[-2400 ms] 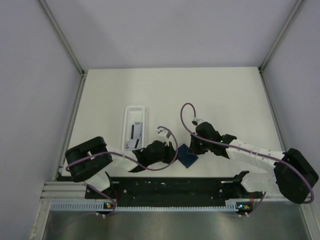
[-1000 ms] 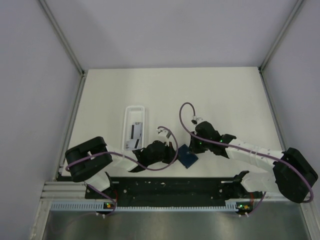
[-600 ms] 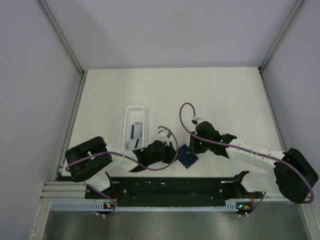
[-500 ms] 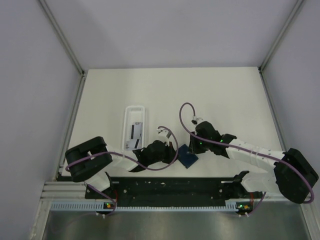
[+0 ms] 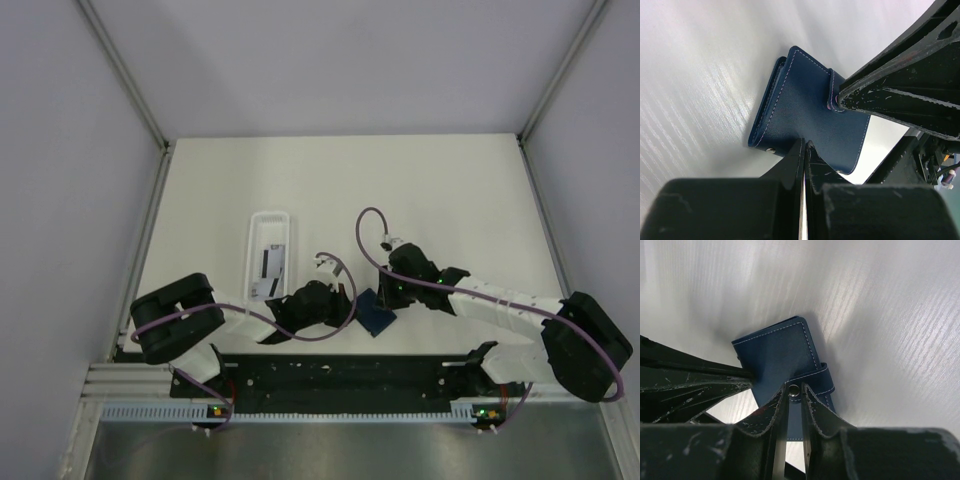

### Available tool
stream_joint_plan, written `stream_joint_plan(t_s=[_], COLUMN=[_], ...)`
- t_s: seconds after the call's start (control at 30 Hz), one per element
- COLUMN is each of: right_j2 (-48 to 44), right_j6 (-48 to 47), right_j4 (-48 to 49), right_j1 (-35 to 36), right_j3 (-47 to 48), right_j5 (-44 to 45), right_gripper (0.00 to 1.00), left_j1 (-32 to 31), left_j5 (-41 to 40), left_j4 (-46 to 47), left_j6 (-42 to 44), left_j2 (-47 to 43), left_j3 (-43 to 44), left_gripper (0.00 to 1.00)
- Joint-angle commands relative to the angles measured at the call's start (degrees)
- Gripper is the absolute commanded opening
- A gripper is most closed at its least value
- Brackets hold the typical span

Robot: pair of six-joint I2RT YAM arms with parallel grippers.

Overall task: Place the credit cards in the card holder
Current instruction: Close the card holder at the center of the board.

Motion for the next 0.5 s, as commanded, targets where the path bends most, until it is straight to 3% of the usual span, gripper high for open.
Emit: stream_joint_plan(t_s=[0.0,0.47], right_j2=[0.3,1.7], right_j6=[-0.2,-0.1], right_j4=[2.4,3.0], right_j1=[-0.4,-0.4], right_j3=[0.5,-0.4], right_j5=[-1.0,-2.4], right_gripper=[0.16,0.14], left_j1=[-0.2,-0.2], left_j5=[0.5,0.5], left_j4=[-2.6,-2.4], left_j6=[0.6,0.5], left_j2=[0.4,0.6], left_j3=[0.3,0.2], left_gripper=[0.0,0.0])
